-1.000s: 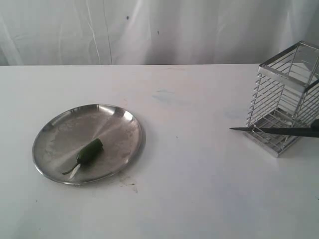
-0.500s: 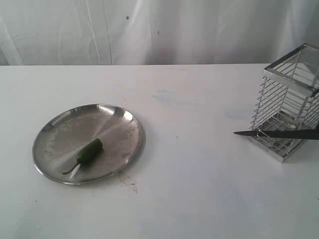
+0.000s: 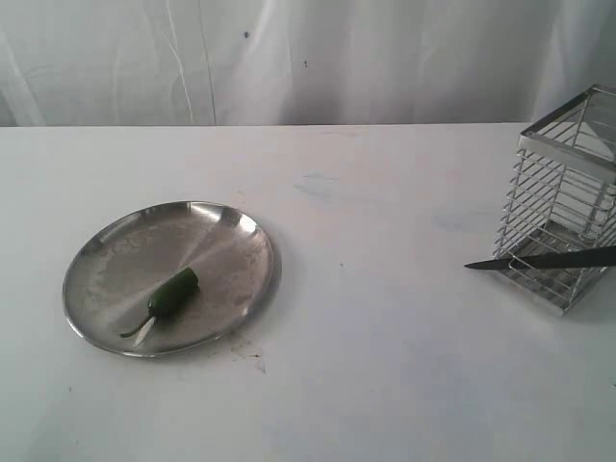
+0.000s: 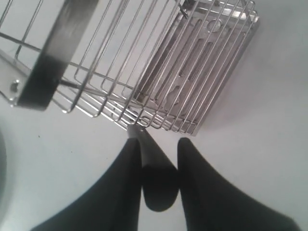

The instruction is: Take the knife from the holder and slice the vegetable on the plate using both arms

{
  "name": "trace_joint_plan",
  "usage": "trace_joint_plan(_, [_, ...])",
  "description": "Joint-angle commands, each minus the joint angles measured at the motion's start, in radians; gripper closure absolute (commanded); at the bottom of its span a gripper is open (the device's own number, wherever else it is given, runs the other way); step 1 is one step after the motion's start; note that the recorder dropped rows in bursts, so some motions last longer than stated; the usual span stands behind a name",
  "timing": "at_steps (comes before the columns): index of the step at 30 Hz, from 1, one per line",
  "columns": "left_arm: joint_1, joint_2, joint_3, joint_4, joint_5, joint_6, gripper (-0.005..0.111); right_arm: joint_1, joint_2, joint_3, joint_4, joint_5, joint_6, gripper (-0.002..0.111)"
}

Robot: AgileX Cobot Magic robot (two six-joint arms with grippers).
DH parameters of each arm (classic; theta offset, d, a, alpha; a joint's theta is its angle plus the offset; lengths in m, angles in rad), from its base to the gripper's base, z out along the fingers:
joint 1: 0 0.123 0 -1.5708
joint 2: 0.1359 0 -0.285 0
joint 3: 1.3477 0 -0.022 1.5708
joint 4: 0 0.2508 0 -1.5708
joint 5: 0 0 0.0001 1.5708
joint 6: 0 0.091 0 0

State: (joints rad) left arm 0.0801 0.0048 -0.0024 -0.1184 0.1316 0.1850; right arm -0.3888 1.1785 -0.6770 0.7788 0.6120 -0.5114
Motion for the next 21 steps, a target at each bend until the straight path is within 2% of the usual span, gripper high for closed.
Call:
trace_joint_plan(1, [-0.007, -0.005, 0.002, -0.007, -0.005, -0.001, 0.107, 0.0, 0.018, 0.004, -0.021, -0.03, -0.092, 0.108])
trace_joint_plan(6, [-0.007, -0.005, 0.002, -0.007, -0.005, -0.001, 0.107, 0.001, 0.021, 0.001, -0.021, 0.104, -0.111, 0.108])
trace_joint_plan(13, [-0.007, -0.005, 0.002, -0.007, -0.005, -0.001, 0.107, 0.001, -0.088, 0.003, -0.027, 0.007, -0.115, 0.108])
trace_joint_plan(21, [-0.007, -0.005, 0.002, -0.007, -0.005, -0.001, 0.107, 0.001, -0.11, 0.064, 0.088, -0.122, -0.113, 0.108])
